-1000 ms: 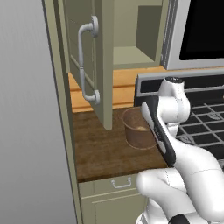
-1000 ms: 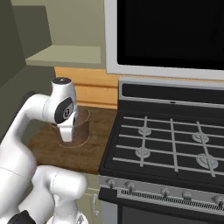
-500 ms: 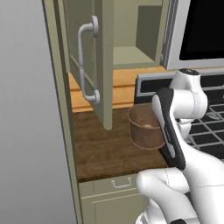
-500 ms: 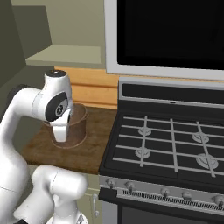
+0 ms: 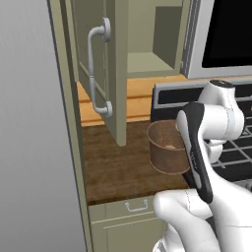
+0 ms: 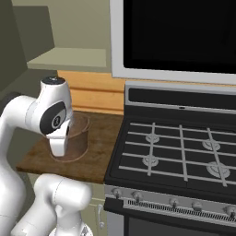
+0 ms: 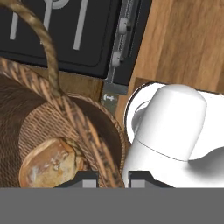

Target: Open the cabinet, pick up the bread from the cabinet and place it in the basket. Then move the basket to the dining counter.

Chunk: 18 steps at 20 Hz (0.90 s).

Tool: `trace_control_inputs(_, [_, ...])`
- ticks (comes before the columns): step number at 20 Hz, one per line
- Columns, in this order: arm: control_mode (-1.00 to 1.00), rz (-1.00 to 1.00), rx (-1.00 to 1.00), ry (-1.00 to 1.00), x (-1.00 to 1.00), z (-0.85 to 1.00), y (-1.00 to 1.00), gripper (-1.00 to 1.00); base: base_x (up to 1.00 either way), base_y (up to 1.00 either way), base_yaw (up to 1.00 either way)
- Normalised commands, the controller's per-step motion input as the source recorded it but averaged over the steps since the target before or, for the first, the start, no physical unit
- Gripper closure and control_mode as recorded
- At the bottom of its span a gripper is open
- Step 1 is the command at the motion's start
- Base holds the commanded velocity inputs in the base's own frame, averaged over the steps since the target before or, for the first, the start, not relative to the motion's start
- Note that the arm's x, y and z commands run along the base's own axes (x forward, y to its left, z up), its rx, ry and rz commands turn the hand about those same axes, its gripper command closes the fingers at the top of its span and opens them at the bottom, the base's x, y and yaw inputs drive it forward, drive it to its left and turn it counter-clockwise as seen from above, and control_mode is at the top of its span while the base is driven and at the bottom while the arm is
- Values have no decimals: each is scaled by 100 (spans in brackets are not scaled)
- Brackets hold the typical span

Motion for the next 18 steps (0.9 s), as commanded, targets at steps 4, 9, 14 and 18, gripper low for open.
trace_control_inputs(4, [-100,0,0,0,0,0,0,100,0,0,0])
trace_control_inputs(9, [100,0,0,0,-6,0,0,100,-26,0,0])
trace_control_inputs(14, [100,0,0,0,0,0,0,100,-92,0,-1])
trace_control_inputs(18, [100,0,0,0,0,0,0,100,-99,-2,-14])
